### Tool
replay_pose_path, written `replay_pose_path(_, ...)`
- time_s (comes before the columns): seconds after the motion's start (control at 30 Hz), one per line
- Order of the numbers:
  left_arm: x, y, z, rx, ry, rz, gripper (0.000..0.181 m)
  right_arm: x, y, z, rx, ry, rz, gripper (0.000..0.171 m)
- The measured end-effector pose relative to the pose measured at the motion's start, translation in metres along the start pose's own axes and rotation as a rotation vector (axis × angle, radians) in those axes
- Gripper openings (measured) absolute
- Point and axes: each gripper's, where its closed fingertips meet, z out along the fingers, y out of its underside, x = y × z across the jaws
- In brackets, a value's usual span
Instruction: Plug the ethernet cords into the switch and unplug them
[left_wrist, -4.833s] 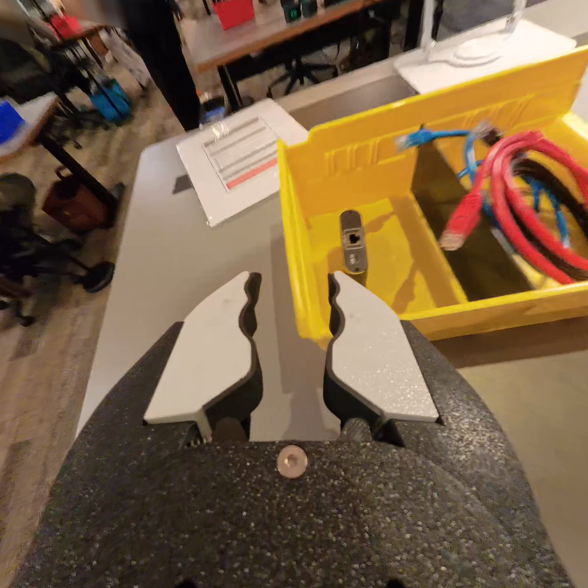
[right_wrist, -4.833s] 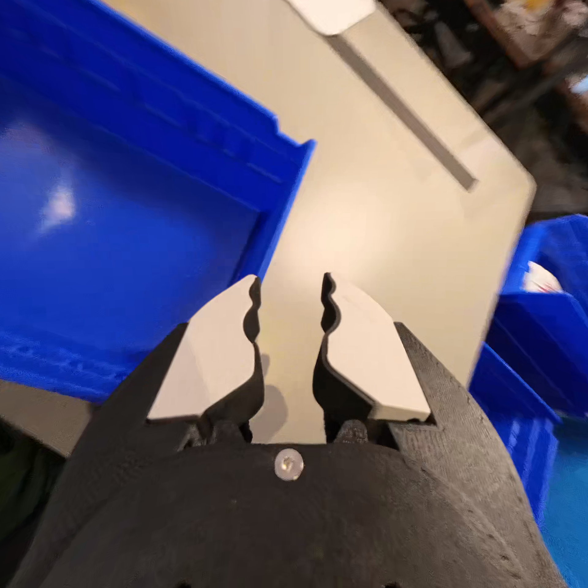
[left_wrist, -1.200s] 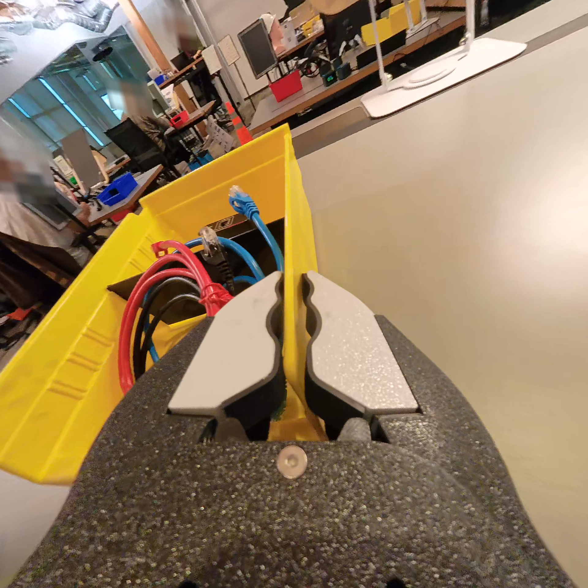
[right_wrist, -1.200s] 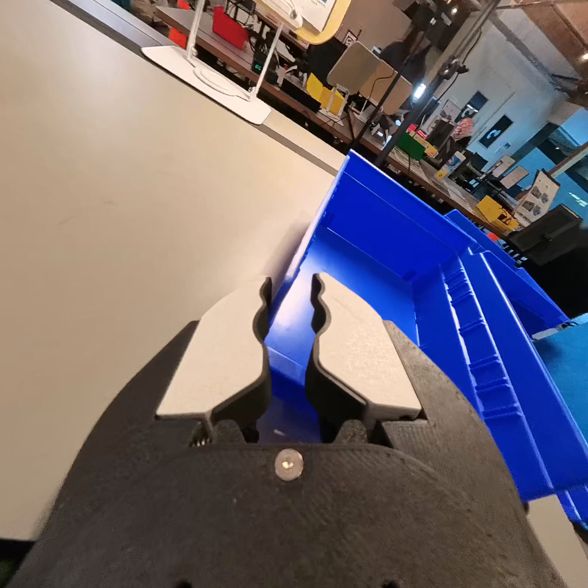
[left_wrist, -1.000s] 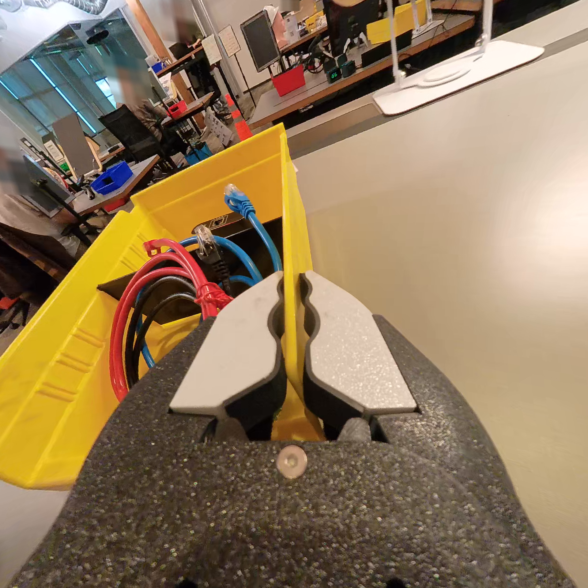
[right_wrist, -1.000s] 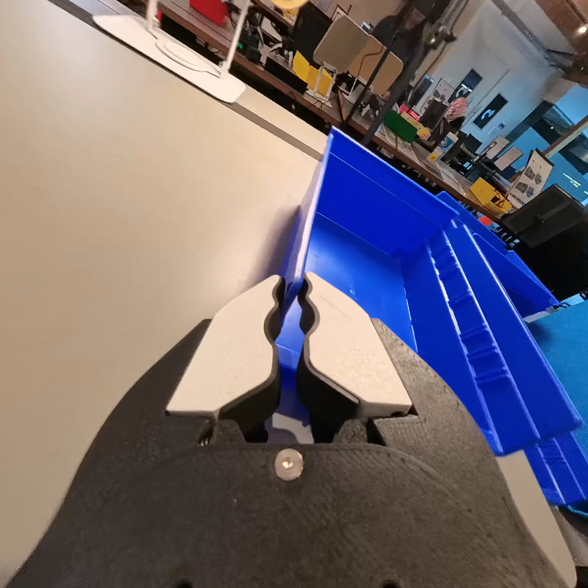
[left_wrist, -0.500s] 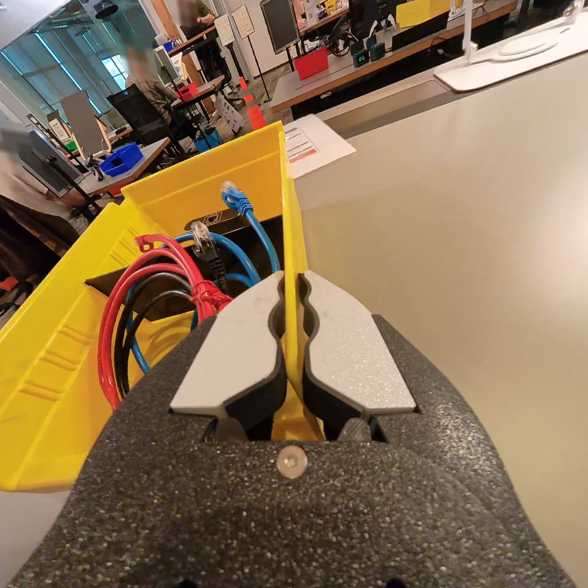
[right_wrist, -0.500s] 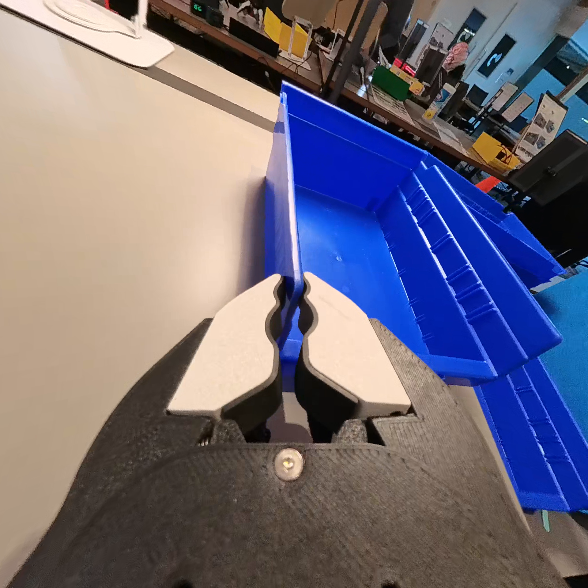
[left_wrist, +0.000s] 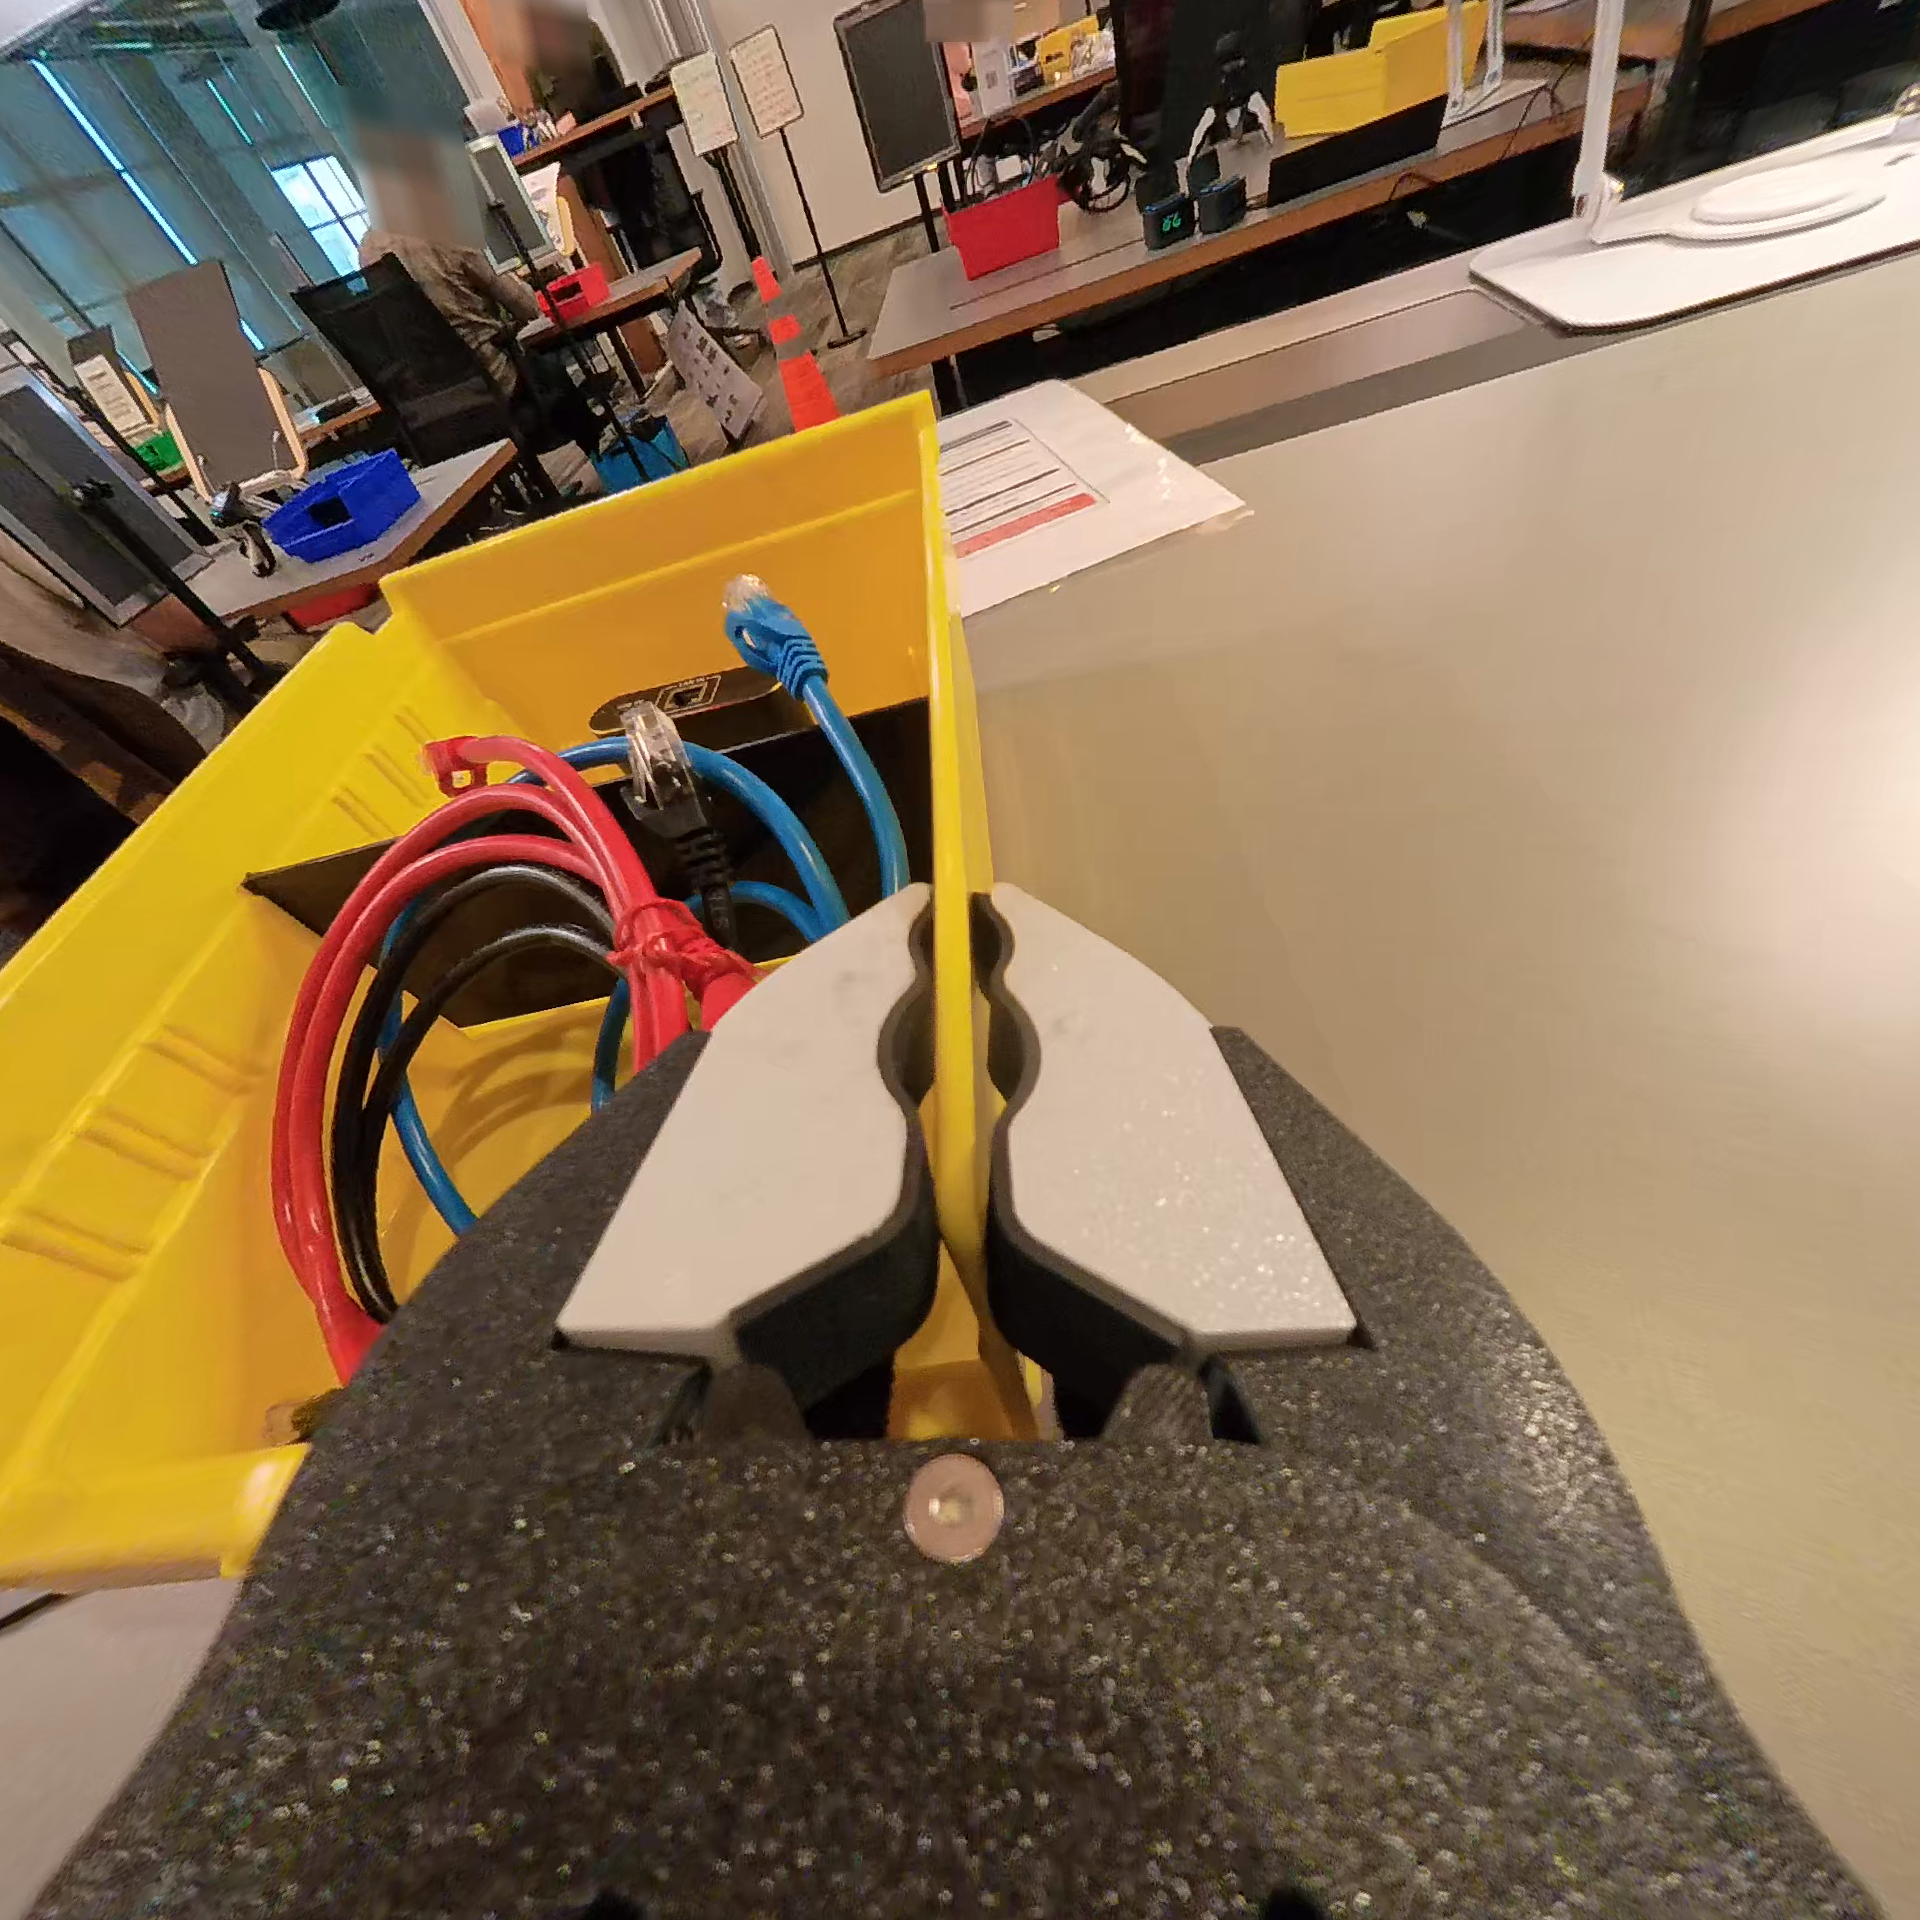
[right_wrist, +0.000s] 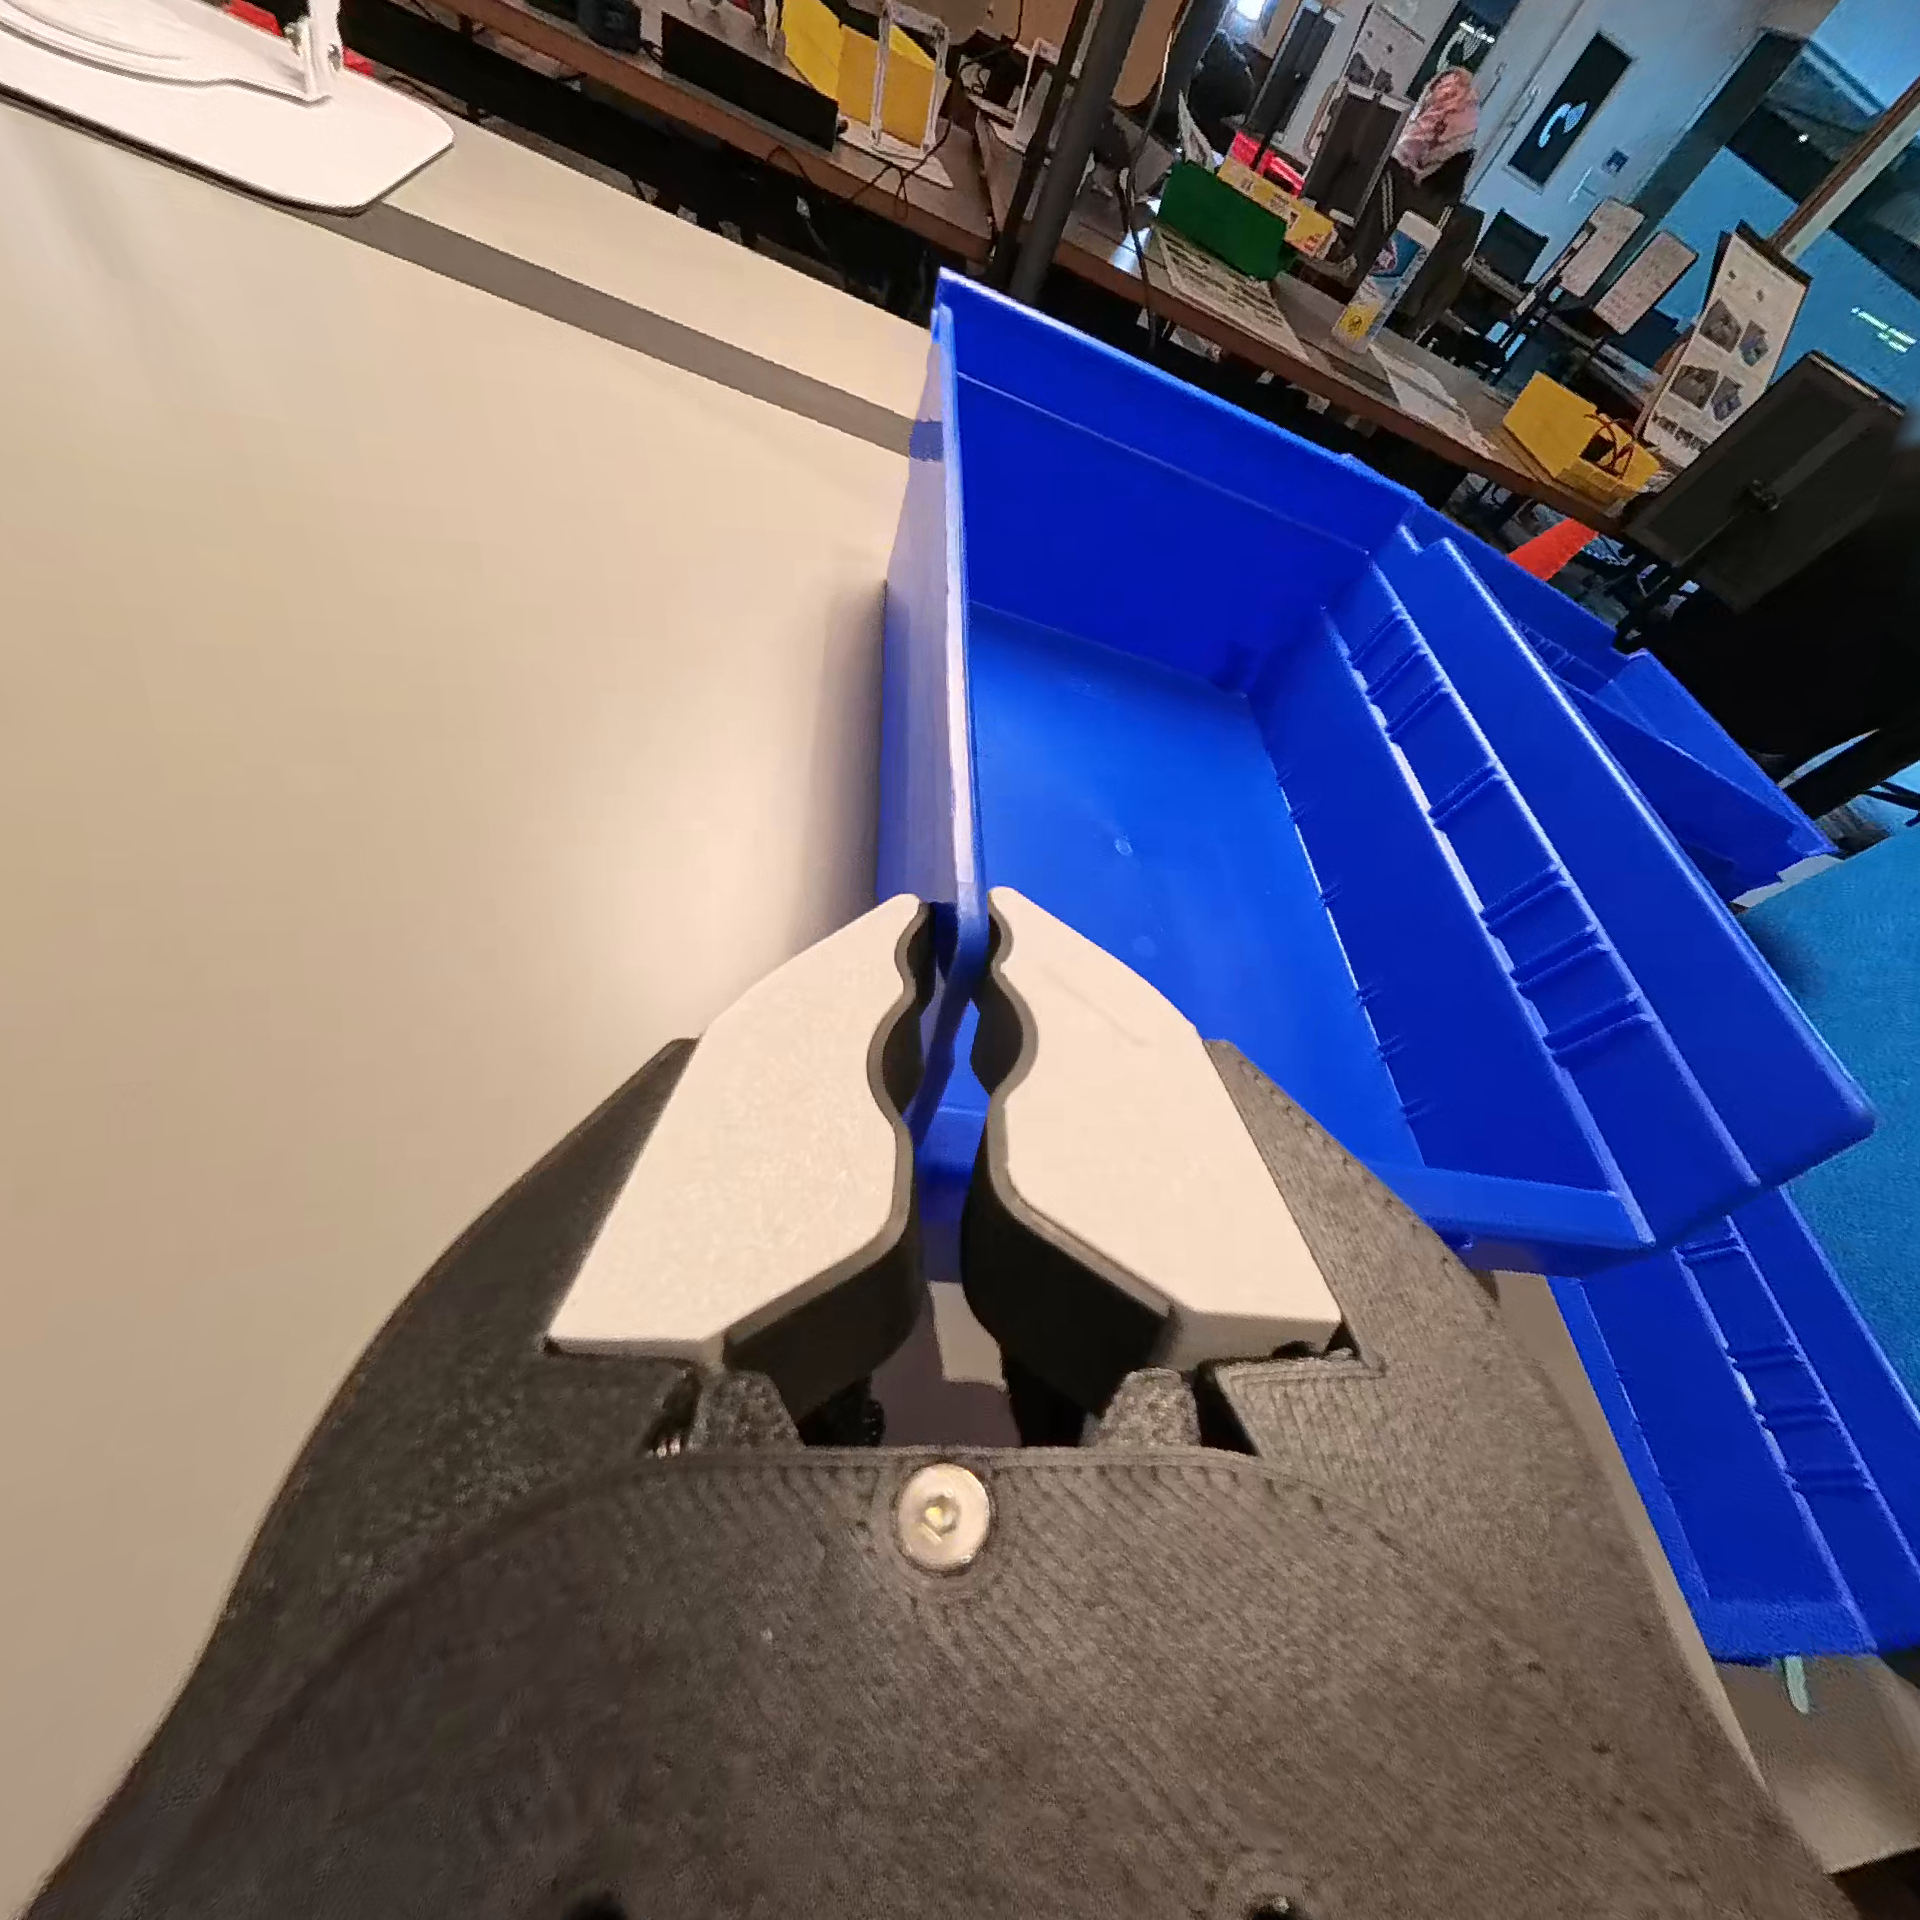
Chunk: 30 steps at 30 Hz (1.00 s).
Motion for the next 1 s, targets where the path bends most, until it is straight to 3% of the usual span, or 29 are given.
replay_pose_path(0.6,-0.013,0.001,0.007,0.016,0.059,-0.013,0.005,-0.002,0.001,-0.006,0.015,-0.015,0.018,0.005)
replay_pose_path(0.73,-0.007,-0.013,-0.014,0.104,0.091,-0.047,0.032,-0.005,0.004,-0.029,0.05,-0.031,-0.007,0.018)
replay_pose_path(0.9,-0.005,-0.049,-0.061,0.249,0.096,-0.037,0.037,-0.02,-0.002,-0.076,0.133,-0.106,-0.03,0.023)
replay_pose_path(1.0,-0.021,-0.059,-0.071,0.211,0.031,-0.029,0.038,-0.053,-0.013,-0.093,0.182,-0.237,-0.078,0.022)
